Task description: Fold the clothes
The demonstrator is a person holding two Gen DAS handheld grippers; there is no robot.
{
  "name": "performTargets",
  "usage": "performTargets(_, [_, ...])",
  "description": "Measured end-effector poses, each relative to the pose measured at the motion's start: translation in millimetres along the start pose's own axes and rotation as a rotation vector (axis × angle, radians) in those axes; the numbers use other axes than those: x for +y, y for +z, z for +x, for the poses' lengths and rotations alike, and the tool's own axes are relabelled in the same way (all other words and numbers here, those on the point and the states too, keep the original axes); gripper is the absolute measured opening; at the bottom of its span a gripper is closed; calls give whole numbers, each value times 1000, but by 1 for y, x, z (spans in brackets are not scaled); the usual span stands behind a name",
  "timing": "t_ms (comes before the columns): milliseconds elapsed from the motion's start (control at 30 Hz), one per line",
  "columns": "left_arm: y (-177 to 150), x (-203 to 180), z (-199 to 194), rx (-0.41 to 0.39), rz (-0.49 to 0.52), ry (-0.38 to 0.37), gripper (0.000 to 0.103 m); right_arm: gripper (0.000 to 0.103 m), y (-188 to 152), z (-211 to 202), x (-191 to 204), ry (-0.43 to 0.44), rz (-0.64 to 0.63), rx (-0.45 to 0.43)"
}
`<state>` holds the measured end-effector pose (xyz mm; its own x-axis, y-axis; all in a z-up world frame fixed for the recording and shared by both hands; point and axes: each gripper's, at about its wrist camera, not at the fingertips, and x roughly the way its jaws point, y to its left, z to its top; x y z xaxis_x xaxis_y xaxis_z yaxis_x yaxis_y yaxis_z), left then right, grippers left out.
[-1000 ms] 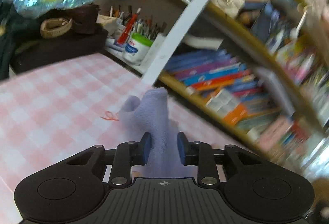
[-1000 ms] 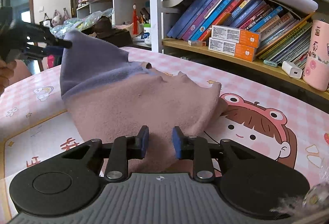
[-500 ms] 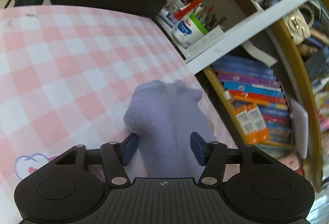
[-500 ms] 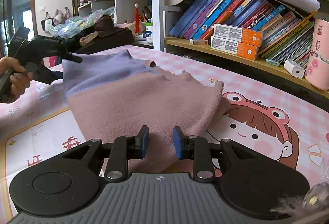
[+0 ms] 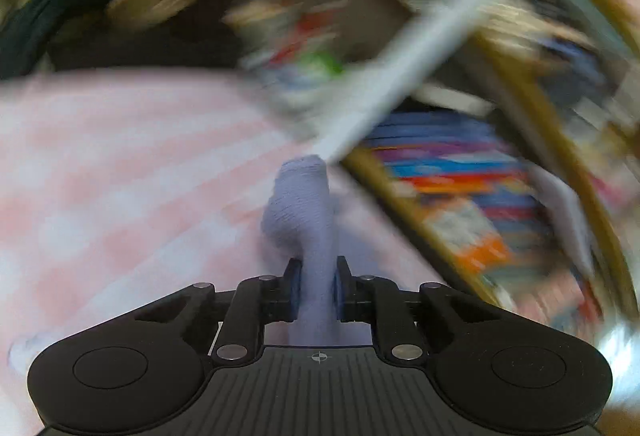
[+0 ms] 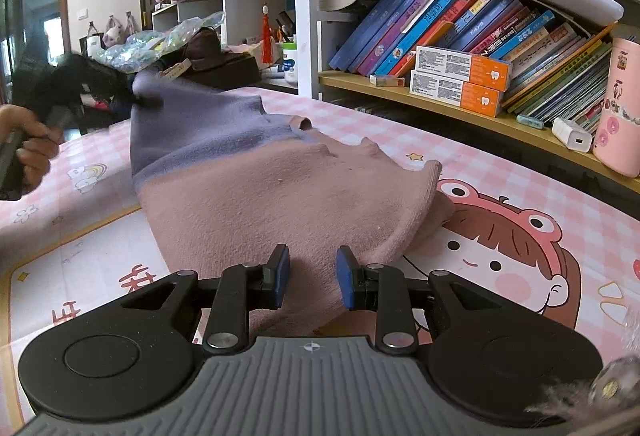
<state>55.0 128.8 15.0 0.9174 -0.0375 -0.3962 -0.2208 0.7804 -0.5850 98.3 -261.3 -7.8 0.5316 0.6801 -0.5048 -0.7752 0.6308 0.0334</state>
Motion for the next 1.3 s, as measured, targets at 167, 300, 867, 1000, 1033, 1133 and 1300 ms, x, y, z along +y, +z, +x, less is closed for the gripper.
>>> performTargets(167, [3, -16, -1, 15, 145, 0, 20, 26, 0, 0, 0, 1, 2, 0])
performTargets(300, [6, 27, 10, 70, -95, 63, 21, 26, 0, 0, -1, 2, 3, 0])
performTargets(867, [7, 48, 37, 19, -290, 33, 53, 26, 1, 1, -3, 11, 11, 4])
performTargets(1000, [4, 63, 40, 40, -300, 18, 17, 26, 0, 2, -3, 22, 16, 7])
performTargets(1033, [4, 66, 38, 42, -299, 7, 17, 26, 1, 3, -4, 27, 15, 7])
performTargets(1133, [11, 70, 29, 31, -264, 0, 16, 26, 3, 6, -5, 55, 1, 7])
performTargets(1300, [21, 84, 10, 10, -248, 31, 16, 35, 16, 17, 9, 141, -73, 30])
